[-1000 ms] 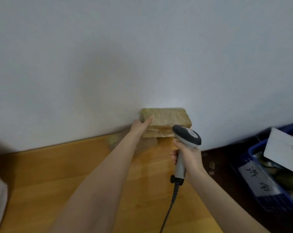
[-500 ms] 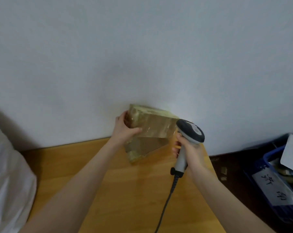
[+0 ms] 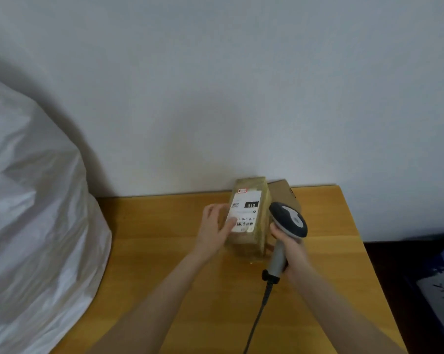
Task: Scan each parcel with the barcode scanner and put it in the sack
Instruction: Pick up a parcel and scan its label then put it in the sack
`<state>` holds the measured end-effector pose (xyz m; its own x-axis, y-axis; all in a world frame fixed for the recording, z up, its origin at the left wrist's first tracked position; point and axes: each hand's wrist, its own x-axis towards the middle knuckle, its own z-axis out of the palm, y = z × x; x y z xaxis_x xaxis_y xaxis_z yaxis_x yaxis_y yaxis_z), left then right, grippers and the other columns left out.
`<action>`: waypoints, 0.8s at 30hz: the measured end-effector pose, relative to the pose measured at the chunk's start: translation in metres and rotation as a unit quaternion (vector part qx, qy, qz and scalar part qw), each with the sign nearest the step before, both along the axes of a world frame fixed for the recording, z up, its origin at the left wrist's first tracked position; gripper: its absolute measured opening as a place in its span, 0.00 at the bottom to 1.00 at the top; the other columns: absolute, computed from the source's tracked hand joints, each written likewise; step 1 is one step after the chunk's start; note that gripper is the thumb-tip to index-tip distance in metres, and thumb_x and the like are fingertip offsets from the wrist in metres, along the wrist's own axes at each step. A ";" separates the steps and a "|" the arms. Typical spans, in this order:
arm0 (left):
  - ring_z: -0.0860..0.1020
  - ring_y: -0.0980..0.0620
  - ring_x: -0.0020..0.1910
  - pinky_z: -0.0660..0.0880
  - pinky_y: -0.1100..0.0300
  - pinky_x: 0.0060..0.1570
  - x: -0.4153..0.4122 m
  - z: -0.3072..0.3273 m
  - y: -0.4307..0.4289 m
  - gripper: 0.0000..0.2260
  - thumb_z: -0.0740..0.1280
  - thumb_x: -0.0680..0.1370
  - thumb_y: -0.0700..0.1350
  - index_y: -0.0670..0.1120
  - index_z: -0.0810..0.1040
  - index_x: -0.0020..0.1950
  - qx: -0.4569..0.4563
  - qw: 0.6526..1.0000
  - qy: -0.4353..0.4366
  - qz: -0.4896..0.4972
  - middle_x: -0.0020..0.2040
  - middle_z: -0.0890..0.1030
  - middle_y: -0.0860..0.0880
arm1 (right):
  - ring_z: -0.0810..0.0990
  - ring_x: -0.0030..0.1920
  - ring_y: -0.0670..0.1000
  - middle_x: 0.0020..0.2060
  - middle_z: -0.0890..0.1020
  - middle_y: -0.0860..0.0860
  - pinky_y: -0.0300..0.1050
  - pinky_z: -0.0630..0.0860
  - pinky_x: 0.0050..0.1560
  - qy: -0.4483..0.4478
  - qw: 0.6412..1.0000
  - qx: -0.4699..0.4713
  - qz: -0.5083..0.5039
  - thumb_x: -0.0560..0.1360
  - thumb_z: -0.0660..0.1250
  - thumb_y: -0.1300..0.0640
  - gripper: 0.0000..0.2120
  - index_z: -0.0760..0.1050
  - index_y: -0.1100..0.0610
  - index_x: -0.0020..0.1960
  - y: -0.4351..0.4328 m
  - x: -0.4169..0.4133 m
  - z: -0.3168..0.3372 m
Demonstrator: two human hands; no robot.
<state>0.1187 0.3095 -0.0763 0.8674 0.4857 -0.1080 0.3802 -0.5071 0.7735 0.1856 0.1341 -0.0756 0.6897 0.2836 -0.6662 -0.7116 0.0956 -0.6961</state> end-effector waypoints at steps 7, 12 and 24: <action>0.76 0.44 0.64 0.73 0.51 0.63 -0.010 -0.043 -0.015 0.29 0.53 0.81 0.62 0.41 0.69 0.71 -0.340 0.914 0.200 0.097 0.66 0.76 0.40 | 0.80 0.50 0.58 0.49 0.83 0.56 0.55 0.77 0.49 0.004 0.999 -0.036 0.021 0.71 0.75 0.52 0.17 0.78 0.58 0.56 -0.004 -0.012 -0.024; 0.80 0.53 0.50 0.75 0.57 0.53 -0.024 -0.041 -0.020 0.15 0.60 0.79 0.59 0.51 0.78 0.56 -0.375 0.907 0.183 0.062 0.51 0.83 0.50 | 0.82 0.51 0.59 0.50 0.83 0.57 0.60 0.79 0.53 0.001 0.999 -0.027 0.018 0.72 0.74 0.54 0.18 0.76 0.59 0.58 -0.007 -0.016 -0.016; 0.84 0.52 0.47 0.80 0.53 0.43 -0.057 0.043 0.017 0.17 0.73 0.74 0.47 0.53 0.73 0.60 -0.391 0.909 0.006 0.144 0.48 0.86 0.51 | 0.81 0.52 0.54 0.47 0.84 0.51 0.53 0.79 0.53 -0.134 0.986 0.009 0.102 0.71 0.74 0.55 0.10 0.76 0.51 0.50 0.000 -0.034 0.085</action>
<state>0.0615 0.3261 -0.0329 0.7126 0.4627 -0.5274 0.4217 0.3184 0.8490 0.1520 0.1339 0.0098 0.7676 0.4438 -0.4623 -0.5087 -0.0168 -0.8608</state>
